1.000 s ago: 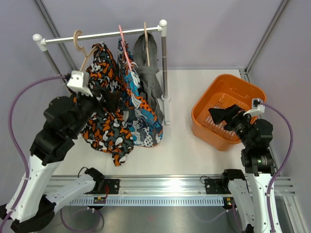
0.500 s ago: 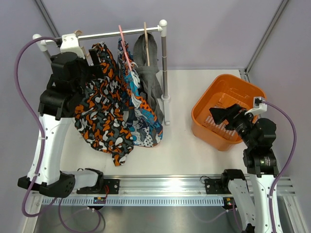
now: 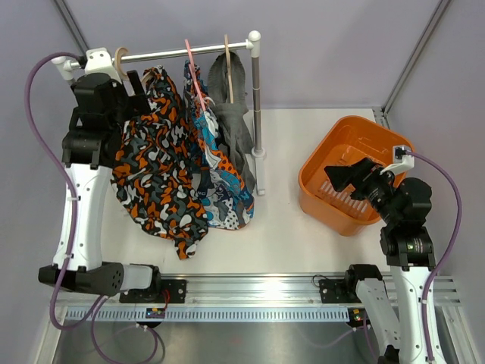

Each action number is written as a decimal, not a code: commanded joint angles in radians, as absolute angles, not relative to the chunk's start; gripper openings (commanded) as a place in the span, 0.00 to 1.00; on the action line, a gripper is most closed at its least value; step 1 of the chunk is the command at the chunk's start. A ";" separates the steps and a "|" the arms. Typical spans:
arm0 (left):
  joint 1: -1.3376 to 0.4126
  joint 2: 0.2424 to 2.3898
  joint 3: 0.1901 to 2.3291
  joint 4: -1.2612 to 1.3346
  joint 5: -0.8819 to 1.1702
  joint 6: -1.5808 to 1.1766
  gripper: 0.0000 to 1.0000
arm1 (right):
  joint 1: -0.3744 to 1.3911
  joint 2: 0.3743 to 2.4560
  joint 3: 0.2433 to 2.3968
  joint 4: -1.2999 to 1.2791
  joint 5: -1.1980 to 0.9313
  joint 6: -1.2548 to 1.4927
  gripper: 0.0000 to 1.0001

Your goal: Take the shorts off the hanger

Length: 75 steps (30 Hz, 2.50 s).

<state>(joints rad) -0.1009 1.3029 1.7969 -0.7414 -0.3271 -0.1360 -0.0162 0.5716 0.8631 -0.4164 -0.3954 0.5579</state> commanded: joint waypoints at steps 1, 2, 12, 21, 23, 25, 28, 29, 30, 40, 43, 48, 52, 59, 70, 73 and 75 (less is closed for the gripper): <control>-0.091 1.345 1.786 -0.661 -0.287 -0.129 0.98 | -0.021 0.569 0.865 -0.374 -0.428 0.563 1.00; -0.091 1.353 1.779 -0.640 -0.272 -0.133 0.98 | -0.021 0.565 0.859 -0.365 -0.428 0.561 0.99; -0.091 1.433 1.761 -0.552 -0.235 -0.138 0.89 | -0.021 0.571 0.833 -0.364 -0.405 0.535 0.99; -0.091 1.468 1.767 -0.522 -0.238 -0.135 0.75 | -0.021 0.597 0.816 -0.350 -0.397 0.526 0.99; -0.091 1.470 1.763 -0.511 -0.238 -0.135 0.70 | -0.021 0.597 0.808 -0.341 -0.399 0.531 0.99; -0.091 1.470 1.755 -0.506 -0.236 -0.135 0.66 | -0.021 0.598 0.802 -0.334 -0.403 0.528 1.00; -0.091 1.477 1.756 -0.511 -0.235 -0.130 0.59 | -0.021 0.600 0.804 -0.341 -0.402 0.523 0.99; -0.091 1.479 1.756 -0.511 -0.241 -0.129 0.57 | -0.021 0.603 0.804 -0.341 -0.400 0.523 1.00; -0.091 1.479 1.755 -0.511 -0.244 -0.130 0.54 | -0.021 0.600 0.802 -0.342 -0.400 0.522 1.00; -0.091 1.479 1.775 -0.502 -0.256 -0.124 0.27 | -0.020 0.606 0.792 -0.341 -0.399 0.512 0.99; -0.091 1.489 1.802 -0.528 -0.242 -0.124 0.14 | -0.021 0.604 0.792 -0.344 -0.399 0.511 0.99; -0.091 1.444 1.824 -0.538 -0.281 -0.144 0.00 | -0.021 0.603 0.790 -0.344 -0.397 0.506 0.99; -0.091 1.407 1.848 -0.555 -0.279 -0.146 0.00 | -0.021 0.609 0.790 -0.342 -0.402 0.506 0.99; -0.091 1.374 1.858 -0.595 -0.290 -0.150 0.00 | -0.021 0.617 0.793 -0.330 -0.411 0.509 1.00; -0.092 1.276 1.715 -0.627 -0.262 -0.227 0.00 | -0.021 0.624 0.792 -0.316 -0.436 0.502 0.99; -0.098 1.218 1.649 -0.652 -0.276 -0.239 0.00 | -0.021 0.640 0.795 -0.319 -0.448 0.488 1.00; -0.110 1.163 1.585 -0.657 -0.273 -0.244 0.00 | -0.021 0.656 0.799 -0.322 -0.463 0.480 0.99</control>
<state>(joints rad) -0.0978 1.2621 1.6348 -0.6876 -0.2661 -0.2150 -0.0162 0.6353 0.7959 -0.3622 -0.4213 0.5110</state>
